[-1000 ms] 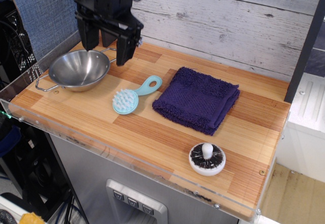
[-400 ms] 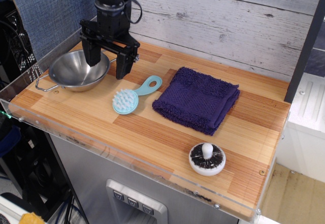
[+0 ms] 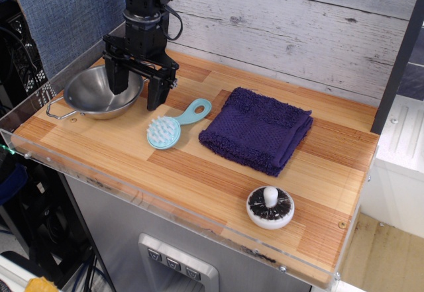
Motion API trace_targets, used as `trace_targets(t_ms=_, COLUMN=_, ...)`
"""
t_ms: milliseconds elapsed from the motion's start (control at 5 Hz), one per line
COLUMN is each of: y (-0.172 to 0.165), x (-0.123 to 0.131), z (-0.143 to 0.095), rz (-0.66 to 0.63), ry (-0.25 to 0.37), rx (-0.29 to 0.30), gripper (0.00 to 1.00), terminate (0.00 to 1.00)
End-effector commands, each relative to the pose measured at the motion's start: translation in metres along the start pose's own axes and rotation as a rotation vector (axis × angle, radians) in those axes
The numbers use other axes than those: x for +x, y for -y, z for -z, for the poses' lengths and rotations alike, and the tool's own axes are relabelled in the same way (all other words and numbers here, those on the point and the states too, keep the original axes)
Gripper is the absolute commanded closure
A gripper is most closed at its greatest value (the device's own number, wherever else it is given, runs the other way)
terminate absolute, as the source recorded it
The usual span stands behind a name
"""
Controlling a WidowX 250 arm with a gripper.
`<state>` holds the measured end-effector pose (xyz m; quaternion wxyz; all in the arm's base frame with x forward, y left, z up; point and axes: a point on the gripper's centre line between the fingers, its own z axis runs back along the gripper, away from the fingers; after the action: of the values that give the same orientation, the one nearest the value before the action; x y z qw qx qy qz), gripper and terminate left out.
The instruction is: Put the bowl on the dark rectangle.
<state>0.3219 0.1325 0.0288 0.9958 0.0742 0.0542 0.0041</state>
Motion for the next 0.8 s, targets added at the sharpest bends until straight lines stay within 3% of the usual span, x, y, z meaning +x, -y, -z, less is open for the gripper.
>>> trace_targets(t_ms=0, y=-0.010, x=0.003, z=-0.004, rz=-0.017, ry=-0.009, rx=0.023, gripper=1.00, terminate=0.00)
trace_targets(t_ms=200, y=-0.009, x=0.001, z=-0.005, rz=-0.009, ry=-0.010, rx=0.019, gripper=1.00, terminate=0.00)
trace_targets(t_ms=600, y=-0.014, x=-0.015, z=-0.042, rz=-0.088, ry=0.040, rx=-0.024, gripper=1.00, terminate=0.00)
